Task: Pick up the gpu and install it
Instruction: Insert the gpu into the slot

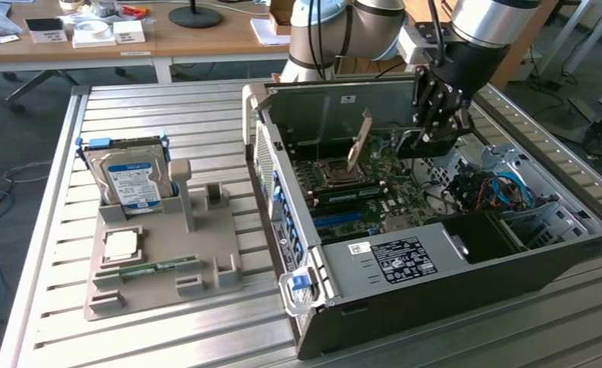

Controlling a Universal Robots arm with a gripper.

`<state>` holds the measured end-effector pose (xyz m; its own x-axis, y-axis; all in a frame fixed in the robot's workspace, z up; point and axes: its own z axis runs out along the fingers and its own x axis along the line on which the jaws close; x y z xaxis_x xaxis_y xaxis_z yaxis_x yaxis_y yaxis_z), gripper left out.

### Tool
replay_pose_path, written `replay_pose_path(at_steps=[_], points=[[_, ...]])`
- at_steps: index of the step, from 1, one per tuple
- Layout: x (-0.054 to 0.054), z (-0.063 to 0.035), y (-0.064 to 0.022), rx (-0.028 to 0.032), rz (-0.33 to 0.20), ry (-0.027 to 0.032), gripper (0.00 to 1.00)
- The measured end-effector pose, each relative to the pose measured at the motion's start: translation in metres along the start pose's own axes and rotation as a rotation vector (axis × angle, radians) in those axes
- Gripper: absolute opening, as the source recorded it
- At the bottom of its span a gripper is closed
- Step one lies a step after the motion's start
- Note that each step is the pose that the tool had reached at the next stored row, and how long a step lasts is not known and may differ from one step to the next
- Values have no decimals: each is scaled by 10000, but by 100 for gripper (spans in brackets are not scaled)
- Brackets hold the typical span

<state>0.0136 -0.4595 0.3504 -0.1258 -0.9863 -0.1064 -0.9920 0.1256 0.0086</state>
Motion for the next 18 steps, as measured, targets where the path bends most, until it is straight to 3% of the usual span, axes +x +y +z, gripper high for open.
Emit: replay_pose_path(at_steps=[18], points=[[6, 30, 18, 1, 1, -2, 27]])
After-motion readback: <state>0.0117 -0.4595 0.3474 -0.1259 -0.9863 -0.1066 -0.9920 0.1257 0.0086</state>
